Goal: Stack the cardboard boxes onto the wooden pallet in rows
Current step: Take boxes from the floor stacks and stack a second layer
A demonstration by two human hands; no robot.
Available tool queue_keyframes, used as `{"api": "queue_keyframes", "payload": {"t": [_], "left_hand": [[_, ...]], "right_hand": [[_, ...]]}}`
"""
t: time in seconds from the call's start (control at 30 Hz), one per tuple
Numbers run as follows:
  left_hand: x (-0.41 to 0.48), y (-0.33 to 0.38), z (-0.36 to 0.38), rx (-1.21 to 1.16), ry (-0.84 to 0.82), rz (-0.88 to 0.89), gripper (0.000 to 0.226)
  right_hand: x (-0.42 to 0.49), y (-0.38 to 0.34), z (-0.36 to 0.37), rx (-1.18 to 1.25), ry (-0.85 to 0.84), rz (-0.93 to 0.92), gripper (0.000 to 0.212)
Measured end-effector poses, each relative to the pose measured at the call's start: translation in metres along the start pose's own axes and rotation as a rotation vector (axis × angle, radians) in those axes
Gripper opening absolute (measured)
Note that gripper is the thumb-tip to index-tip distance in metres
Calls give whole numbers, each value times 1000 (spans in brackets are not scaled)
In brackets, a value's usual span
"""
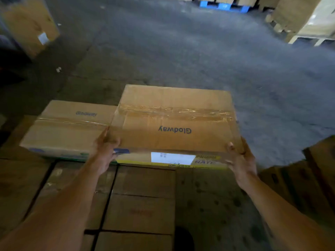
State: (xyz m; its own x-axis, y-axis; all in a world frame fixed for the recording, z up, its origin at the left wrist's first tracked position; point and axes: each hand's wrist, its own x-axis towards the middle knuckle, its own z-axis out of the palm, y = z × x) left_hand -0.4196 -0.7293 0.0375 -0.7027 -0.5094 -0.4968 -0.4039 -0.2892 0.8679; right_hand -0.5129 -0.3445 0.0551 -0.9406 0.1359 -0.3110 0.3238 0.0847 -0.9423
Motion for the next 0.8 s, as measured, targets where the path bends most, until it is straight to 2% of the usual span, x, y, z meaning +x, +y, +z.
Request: {"api": "queue_keyframes", "payload": {"t": [0.07,0.3,0.4,0.8], "left_hand": [[41,-17,7,33,71,9,57],[137,-87,7,105,233,-20,67],[153,-106,6,148,249,-24,67],[187,-140,-22,425,330,50,68]], "right_hand": [[38,29,22,-9,-10,15,34],[116,129,73,-58,25,66,38],[122,159,76,-43,47,100,55],[112,206,98,-120,39,77,69]]}}
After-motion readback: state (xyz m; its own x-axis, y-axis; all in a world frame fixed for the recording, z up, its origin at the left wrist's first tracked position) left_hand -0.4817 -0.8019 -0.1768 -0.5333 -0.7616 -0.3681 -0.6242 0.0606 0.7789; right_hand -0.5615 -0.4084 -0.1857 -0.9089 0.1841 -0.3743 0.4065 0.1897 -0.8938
